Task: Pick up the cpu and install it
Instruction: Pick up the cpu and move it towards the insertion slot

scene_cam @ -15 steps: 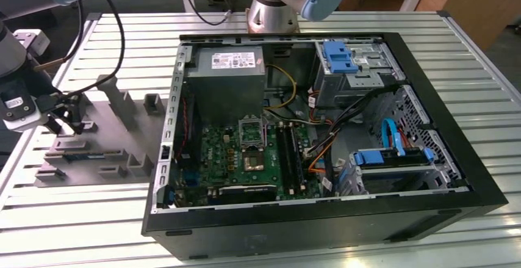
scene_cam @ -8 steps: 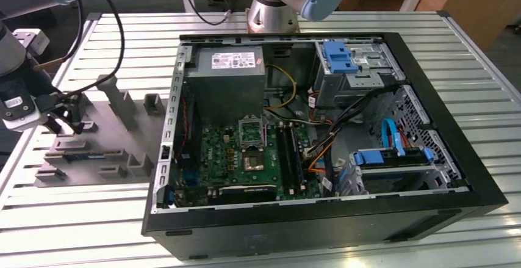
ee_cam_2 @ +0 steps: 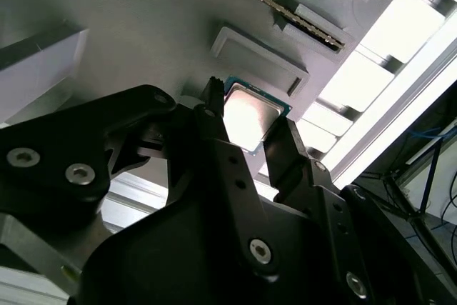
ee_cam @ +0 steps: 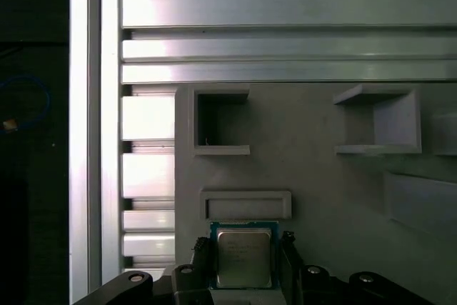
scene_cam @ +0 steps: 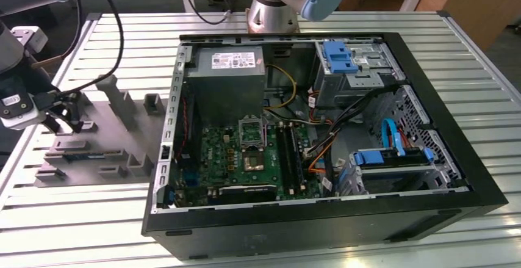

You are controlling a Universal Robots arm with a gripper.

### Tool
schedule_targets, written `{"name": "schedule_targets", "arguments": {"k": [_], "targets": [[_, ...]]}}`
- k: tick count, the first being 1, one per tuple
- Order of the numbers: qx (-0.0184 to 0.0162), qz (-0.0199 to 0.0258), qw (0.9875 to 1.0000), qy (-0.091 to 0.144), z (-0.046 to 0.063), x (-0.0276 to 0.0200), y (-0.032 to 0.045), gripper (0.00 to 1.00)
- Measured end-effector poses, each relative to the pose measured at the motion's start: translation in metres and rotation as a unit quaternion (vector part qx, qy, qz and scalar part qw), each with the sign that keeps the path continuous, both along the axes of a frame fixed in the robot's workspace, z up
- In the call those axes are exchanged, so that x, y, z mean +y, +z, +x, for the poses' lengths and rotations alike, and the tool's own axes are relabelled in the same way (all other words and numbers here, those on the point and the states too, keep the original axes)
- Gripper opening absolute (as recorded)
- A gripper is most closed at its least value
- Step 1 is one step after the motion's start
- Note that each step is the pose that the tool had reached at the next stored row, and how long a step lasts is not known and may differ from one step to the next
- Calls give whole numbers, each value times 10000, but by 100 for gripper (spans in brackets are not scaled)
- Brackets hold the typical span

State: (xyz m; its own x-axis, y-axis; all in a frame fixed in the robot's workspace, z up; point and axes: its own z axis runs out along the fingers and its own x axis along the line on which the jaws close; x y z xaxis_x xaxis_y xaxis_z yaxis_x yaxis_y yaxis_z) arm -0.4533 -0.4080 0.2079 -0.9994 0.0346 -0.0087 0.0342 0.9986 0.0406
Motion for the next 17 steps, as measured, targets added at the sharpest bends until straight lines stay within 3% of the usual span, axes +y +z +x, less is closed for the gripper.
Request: {"name": "schedule_targets", "arguments": {"k": [17], "targets": [[0, 0, 10000, 0, 0, 0, 107, 47]]}}
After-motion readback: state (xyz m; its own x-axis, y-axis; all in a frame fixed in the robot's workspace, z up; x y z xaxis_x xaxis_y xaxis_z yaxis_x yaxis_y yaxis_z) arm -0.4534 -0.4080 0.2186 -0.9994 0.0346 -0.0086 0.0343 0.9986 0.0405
